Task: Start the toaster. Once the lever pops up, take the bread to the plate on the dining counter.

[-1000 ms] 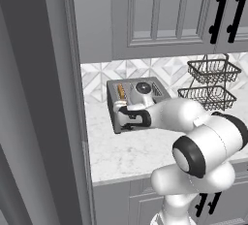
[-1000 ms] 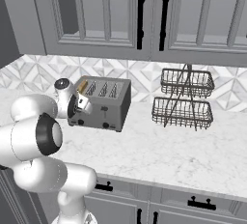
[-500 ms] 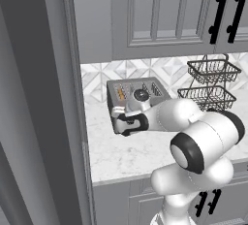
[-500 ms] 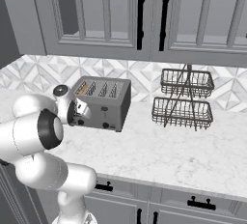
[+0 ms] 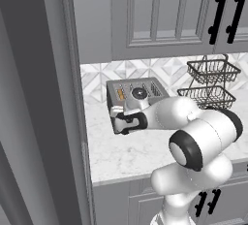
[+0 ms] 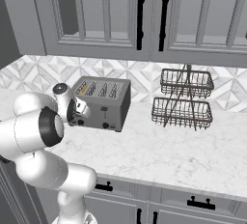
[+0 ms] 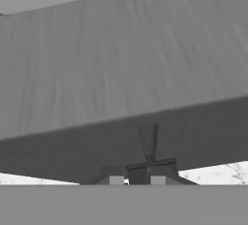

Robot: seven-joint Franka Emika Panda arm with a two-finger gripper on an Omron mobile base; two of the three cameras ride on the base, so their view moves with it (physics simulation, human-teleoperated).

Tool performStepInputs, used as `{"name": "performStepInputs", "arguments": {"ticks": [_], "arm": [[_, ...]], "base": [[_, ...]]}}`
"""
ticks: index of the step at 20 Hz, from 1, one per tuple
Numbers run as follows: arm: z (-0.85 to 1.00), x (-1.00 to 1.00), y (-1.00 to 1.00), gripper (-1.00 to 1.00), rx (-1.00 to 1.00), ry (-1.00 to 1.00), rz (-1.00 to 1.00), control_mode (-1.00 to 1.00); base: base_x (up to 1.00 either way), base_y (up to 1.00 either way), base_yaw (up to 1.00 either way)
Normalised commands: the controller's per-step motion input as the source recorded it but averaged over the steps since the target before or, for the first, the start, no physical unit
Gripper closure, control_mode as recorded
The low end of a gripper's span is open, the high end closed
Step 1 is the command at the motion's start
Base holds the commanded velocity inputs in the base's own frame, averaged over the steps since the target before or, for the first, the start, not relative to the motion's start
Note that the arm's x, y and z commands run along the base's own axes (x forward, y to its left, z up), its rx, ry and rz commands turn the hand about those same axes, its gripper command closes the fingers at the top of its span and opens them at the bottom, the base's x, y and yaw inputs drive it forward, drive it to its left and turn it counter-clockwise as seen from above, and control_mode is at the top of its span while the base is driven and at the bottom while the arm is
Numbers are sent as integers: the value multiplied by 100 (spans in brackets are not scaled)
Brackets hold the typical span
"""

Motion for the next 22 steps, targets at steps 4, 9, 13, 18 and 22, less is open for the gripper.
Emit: {"name": "performStepInputs", "arguments": {"ticks": [4,9,13,18,22], "arm": [[-34,-64,-4,100,0,0,0,-100],[-7,-52,-14,100,0,0,0,-100],[81,0,-1,100,0,0,0,-100],[100,0,0,100,0,5,0,-100],[86,0,0,100,-1,3,0,-100]], "base": [[0,0,0],[0,0,0],[0,0,0],[0,0,0],[0,0,0]]}}
